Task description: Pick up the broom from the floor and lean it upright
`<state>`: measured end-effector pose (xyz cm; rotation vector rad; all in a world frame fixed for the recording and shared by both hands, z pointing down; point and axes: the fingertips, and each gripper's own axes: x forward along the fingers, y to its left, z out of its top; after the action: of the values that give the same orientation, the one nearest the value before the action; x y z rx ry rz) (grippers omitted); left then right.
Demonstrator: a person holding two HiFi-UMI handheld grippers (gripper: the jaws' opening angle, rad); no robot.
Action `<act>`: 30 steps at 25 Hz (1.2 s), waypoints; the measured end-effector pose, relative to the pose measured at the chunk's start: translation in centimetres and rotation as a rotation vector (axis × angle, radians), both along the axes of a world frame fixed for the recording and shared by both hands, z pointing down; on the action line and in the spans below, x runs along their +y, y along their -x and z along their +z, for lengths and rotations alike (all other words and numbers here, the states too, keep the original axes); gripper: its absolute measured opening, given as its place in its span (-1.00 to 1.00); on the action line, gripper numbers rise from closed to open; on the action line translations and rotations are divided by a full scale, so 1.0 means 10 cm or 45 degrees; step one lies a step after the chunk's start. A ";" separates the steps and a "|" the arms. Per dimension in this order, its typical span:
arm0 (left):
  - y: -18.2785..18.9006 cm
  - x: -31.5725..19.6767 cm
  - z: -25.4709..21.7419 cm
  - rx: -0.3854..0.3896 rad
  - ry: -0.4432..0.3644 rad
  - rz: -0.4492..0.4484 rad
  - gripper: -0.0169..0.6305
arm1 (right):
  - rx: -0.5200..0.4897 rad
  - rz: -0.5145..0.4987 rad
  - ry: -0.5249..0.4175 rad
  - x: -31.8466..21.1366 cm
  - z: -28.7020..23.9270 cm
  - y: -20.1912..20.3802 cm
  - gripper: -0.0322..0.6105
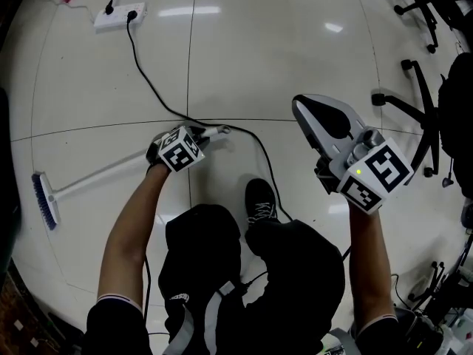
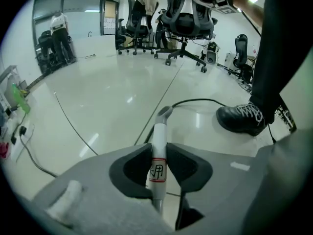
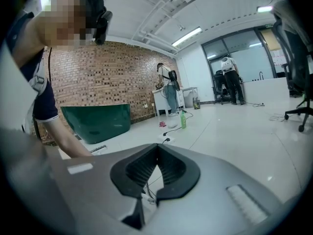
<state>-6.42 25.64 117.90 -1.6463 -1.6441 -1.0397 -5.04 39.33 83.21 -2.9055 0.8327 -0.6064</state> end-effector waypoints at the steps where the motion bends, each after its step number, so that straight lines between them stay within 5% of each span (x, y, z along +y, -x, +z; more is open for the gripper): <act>1: -0.05 0.00 -0.10 0.010 0.014 -0.003 -0.63 | 0.005 -0.012 -0.007 0.00 -0.05 -0.04 -0.88; 10: -0.73 -0.19 -1.69 0.100 0.213 -0.133 -0.64 | 0.038 -0.170 -0.063 -0.33 -1.00 -0.50 -0.88; 17: -1.12 -0.51 -3.45 0.173 0.309 -0.260 -0.64 | 0.014 -0.271 -0.157 -0.63 -2.19 -0.80 -0.88; 30: -1.75 -1.44 -5.96 0.352 0.388 -0.716 -0.64 | 0.022 -0.536 -0.309 -1.53 -4.26 -1.44 -0.88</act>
<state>11.05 11.21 58.28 -2.4223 -1.2252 -0.7762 9.36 24.06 40.66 -2.5334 1.4272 -0.4624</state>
